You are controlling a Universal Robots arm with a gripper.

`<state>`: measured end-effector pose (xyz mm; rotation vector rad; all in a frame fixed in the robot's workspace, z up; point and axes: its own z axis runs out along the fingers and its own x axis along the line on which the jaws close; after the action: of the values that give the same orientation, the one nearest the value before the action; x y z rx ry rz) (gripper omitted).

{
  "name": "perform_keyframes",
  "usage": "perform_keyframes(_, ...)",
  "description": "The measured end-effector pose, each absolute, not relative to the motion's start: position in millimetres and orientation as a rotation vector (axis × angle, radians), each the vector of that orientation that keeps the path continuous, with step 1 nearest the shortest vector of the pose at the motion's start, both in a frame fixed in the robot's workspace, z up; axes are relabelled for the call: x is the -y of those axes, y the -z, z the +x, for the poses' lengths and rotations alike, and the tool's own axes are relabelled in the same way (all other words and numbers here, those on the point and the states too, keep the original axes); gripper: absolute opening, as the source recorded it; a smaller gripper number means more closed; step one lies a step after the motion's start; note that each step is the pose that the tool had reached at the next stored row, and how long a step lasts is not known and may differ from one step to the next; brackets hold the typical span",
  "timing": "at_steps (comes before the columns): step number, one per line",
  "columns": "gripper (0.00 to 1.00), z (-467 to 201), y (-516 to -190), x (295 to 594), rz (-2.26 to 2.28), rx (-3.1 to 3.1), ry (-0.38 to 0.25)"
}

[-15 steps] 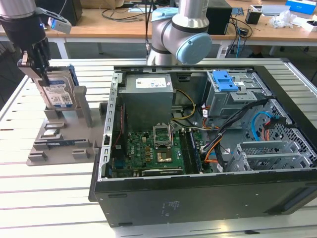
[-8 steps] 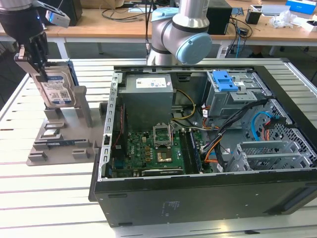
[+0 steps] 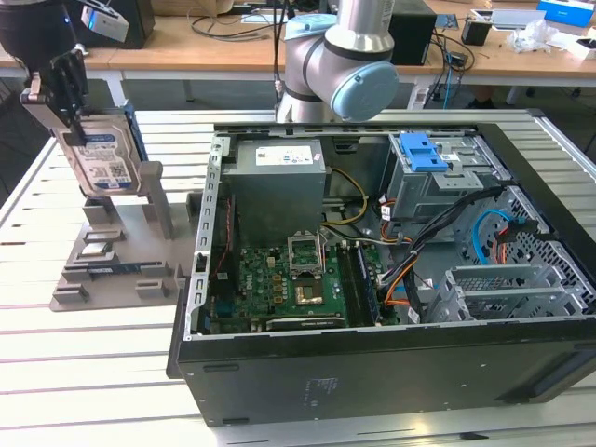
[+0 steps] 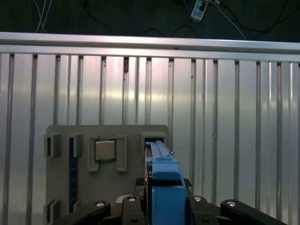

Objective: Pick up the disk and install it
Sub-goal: 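Pick up the disk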

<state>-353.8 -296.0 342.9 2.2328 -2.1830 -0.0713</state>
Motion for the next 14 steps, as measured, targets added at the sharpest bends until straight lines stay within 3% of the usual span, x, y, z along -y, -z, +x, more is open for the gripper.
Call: perform_keyframes(14, 0.37, -353.8, -369.7, 296.0, 2.233, 2.183, 0.071)
